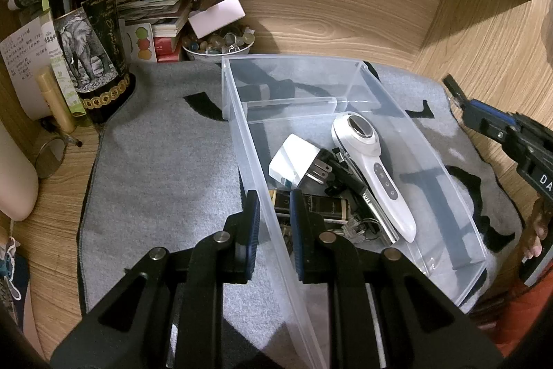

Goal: Organize rigid objects
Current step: 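Carry the black plug into the box and open the right tool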

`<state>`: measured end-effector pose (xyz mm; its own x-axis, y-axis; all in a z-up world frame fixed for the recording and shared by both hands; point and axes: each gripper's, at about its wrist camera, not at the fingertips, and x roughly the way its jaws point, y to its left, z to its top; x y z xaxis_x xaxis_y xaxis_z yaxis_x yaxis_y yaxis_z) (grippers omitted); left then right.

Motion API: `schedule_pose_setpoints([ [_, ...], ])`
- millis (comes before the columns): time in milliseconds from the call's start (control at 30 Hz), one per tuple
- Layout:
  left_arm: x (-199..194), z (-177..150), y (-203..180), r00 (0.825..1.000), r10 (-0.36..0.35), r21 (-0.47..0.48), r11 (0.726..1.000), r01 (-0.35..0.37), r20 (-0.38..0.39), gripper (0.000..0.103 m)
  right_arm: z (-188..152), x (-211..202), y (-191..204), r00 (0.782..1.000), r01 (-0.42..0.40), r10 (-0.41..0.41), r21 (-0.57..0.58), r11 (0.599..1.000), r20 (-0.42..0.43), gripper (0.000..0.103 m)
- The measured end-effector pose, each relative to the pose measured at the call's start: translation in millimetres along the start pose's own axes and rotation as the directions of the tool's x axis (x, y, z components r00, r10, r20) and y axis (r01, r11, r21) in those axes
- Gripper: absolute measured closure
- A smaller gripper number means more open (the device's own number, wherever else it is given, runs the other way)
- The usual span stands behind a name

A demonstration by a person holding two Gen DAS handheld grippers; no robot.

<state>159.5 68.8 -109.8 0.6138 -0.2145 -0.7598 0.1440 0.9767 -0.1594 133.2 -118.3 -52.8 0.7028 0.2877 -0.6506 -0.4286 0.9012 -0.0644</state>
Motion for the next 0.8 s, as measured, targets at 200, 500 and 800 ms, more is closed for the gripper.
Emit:
schedule_pose_setpoints([
  [200, 0.0, 0.1, 0.1, 1.000, -0.001, 0.000, 1.000, 0.001, 0.001, 0.087, 2.3, 30.5, 29.3, 0.996, -0.062, 0.057, -0.075, 0.995, -0.070, 0.089],
  [500, 0.6, 0.5, 0.7, 1.000, -0.005, -0.005, 1.000, 0.005, 0.002, 0.087, -2.9, 56.2, 39.7, 0.984, -0.081, 0.066, -0.084, 0.993, -0.166, 0.085],
  [800, -4.7, -0.3, 2.9, 1.000, 0.027, -0.021, 0.999, -0.026, 0.015, 0.070, 0.8, 22.9, 32.0, 0.996, -0.053, 0.050, -0.043, 0.998, -0.069, 0.030],
])
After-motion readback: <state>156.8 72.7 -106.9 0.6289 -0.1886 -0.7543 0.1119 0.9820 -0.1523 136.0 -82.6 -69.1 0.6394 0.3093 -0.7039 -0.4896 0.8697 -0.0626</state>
